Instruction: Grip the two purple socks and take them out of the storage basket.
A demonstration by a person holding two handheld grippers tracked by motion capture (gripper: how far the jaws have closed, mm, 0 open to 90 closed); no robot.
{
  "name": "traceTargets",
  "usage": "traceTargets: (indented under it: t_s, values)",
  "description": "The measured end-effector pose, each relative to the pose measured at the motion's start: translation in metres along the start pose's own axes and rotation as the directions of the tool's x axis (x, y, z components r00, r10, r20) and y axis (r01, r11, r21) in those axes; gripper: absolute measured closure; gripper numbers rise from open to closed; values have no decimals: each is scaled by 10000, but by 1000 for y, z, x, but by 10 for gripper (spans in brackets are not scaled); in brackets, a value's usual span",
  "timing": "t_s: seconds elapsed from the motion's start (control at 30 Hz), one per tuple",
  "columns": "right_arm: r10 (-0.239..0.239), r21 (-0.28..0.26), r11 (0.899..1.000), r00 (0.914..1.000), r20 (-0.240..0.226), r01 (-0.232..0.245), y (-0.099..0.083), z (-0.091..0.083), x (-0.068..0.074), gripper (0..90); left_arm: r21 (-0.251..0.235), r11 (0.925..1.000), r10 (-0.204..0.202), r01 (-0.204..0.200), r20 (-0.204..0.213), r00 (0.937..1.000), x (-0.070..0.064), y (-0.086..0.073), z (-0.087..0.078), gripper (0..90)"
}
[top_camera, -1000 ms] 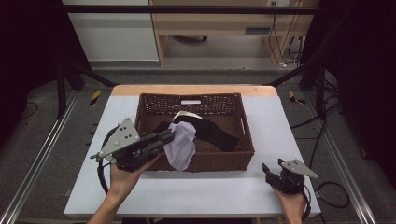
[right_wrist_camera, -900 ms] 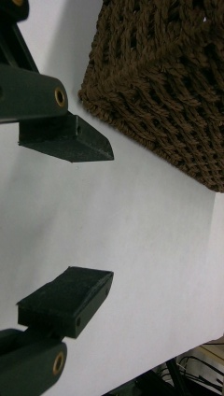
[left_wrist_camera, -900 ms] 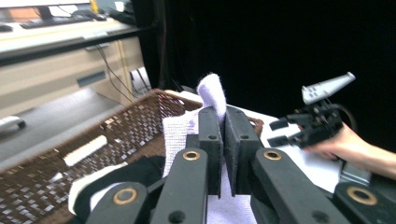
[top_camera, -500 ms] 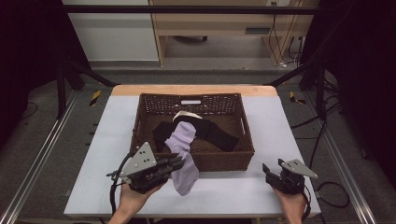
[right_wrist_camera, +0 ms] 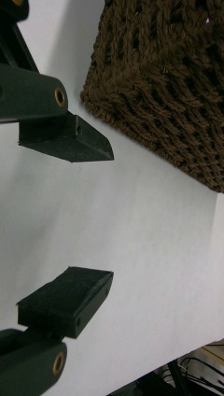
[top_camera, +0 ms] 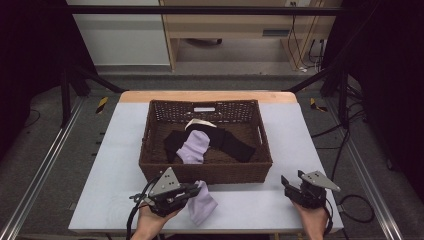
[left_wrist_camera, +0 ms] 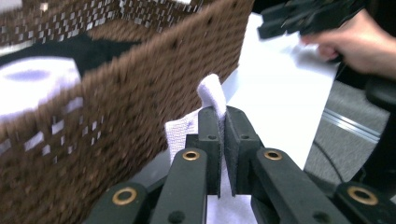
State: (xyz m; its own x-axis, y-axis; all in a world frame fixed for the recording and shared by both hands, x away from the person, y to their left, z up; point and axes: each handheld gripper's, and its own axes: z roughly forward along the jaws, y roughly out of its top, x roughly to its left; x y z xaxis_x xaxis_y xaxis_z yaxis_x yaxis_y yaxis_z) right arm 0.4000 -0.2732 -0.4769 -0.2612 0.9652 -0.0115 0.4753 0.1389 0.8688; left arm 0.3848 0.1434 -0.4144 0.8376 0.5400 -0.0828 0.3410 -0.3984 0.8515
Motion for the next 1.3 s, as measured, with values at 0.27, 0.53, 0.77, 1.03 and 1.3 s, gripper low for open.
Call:
traceTargets:
  t_s: [0.27, 0.53, 0.77, 1.03, 1.3]
  values:
    - [-31, -33, 10000, 10000, 49, 31, -1, 0, -2, 358, 638, 9972, -360, 394, -531, 9979, 12, -22, 10, 846]
    - [-46, 0, 10000, 10000, 11, 46, 0, -1, -1, 358, 1152, 9924, -309, 433, -1070, 9938, 16, -31, 19, 720]
    - [29, -16, 10000, 10000, -53, -29, 0, -2, -2, 360, 992, 9940, -304, 453, -1468, 9887, 16, -29, 12, 588]
    - [41, -12, 10000, 10000, -81, -42, 0, -2, -2, 363, 442, 9980, -371, 462, -1885, 9814, 15, -20, -3, 500]
    - [32, -7, 10000, 9999, -154, -32, 0, -1, -1, 374, -389, 9986, -431, 358, -2070, 9774, 12, -3, -26, 440]
